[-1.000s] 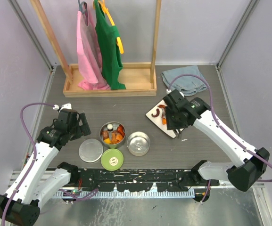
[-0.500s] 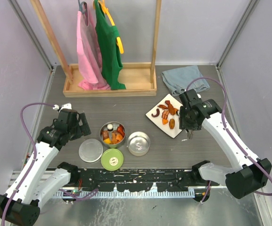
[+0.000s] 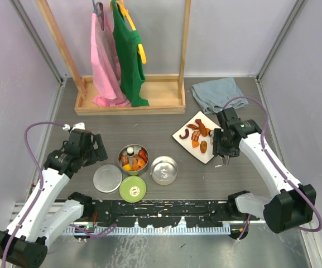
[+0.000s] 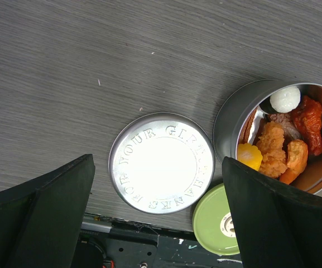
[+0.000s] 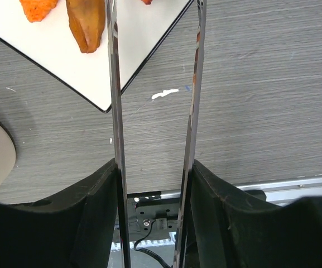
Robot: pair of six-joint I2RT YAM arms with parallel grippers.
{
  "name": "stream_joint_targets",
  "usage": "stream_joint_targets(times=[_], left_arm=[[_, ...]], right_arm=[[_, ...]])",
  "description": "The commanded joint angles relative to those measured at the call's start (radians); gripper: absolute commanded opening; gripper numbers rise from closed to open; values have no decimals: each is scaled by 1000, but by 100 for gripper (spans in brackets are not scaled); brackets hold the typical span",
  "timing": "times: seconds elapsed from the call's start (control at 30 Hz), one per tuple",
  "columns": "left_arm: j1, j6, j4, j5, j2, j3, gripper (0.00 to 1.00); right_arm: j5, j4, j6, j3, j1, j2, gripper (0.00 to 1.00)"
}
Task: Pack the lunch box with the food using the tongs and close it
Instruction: Pick up the fake food from the plate.
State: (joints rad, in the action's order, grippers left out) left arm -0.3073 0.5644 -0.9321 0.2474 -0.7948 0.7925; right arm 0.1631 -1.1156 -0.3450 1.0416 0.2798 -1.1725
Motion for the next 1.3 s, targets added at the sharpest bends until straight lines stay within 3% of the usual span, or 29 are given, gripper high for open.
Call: stream_joint_targets(times=[0.0, 0.33, 0.67, 1.27], left_arm=[[3, -6, 36, -3, -2, 21, 98], [4, -6, 35, 0, -2, 22, 98], [3, -6, 36, -2, -2, 21, 98], [3, -6, 36, 0, 6, 21, 98]], right_arm=[[-39, 69, 24, -15, -5, -11, 55], [-39, 84, 27, -22, -7, -45, 49], [9, 22, 13, 56, -6, 21, 32], [-122, -10, -8, 157, -6, 106, 27]])
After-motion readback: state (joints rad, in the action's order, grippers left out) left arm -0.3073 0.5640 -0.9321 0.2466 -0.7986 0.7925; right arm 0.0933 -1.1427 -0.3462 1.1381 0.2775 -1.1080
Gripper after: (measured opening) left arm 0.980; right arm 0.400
